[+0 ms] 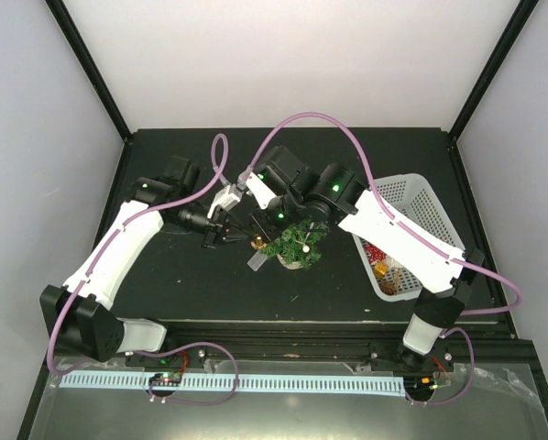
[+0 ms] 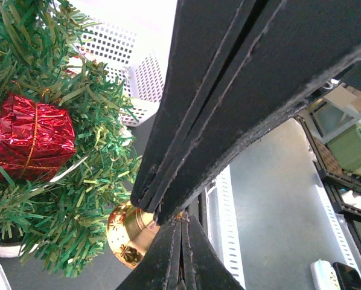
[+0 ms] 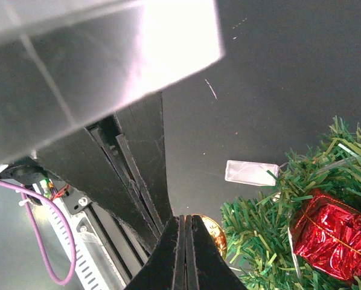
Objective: Decorate the small christmas tree
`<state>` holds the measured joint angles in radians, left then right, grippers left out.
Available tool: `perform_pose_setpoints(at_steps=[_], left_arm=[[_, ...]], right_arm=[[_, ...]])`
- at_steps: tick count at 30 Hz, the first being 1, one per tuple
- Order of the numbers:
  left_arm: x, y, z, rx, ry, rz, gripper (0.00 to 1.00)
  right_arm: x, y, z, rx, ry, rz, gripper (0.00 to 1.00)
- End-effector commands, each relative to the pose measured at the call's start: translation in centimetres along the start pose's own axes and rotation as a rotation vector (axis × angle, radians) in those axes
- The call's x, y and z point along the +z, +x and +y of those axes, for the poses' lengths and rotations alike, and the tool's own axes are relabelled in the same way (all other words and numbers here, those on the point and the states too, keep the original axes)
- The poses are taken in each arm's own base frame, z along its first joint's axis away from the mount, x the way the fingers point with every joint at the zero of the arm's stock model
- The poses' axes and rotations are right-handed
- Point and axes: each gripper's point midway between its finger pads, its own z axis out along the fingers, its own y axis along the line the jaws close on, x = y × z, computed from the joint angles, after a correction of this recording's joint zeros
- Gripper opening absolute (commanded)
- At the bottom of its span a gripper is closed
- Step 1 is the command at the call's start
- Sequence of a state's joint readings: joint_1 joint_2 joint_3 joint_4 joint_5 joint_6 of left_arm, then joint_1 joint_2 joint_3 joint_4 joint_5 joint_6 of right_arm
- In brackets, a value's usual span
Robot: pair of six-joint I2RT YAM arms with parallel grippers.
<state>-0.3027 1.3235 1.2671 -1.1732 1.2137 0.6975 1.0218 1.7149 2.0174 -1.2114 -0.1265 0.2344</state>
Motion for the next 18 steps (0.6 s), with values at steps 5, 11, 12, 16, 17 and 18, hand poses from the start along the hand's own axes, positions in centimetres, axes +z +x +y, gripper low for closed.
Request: perform_pose_setpoints(at_steps=[5, 11, 12, 16, 17, 18], left_arm=[[0.0, -0.4, -0.7, 0.05, 0.013, -0.018, 0.02], [0.0, -0.2, -0.5, 0.052, -0.002, -0.005, 0.01], [0.0, -0.1, -0.5, 0.053, -0.004, -0.004, 0.02], [0.0, 0.1, -0.5, 0.052, -0.01, 0.002, 0.02], [0.0, 0.2, -0.4, 0.051, -0.014, 0.005, 0.01], [0.0, 0.3, -0.3, 0.051, -0.016, 0.006, 0.02]], right_arm=[[-0.2, -0.2, 0.4, 0.001, 0.003, -0.002, 0.08], [-0.8, -0.1, 0.1, 0.008, 0.023, -0.011, 0.16], [-1.0, -0.1, 0.0, 0.01, 0.027, -0.015, 0.18], [-1.6, -0.2, -0.4, 0.016, 0.049, -0.034, 0.27], [-1.8, -0.3, -0.5, 0.018, 0.056, -0.042, 0.28], [-2.0, -0.3, -0.6, 0.019, 0.062, -0.048, 0.3]])
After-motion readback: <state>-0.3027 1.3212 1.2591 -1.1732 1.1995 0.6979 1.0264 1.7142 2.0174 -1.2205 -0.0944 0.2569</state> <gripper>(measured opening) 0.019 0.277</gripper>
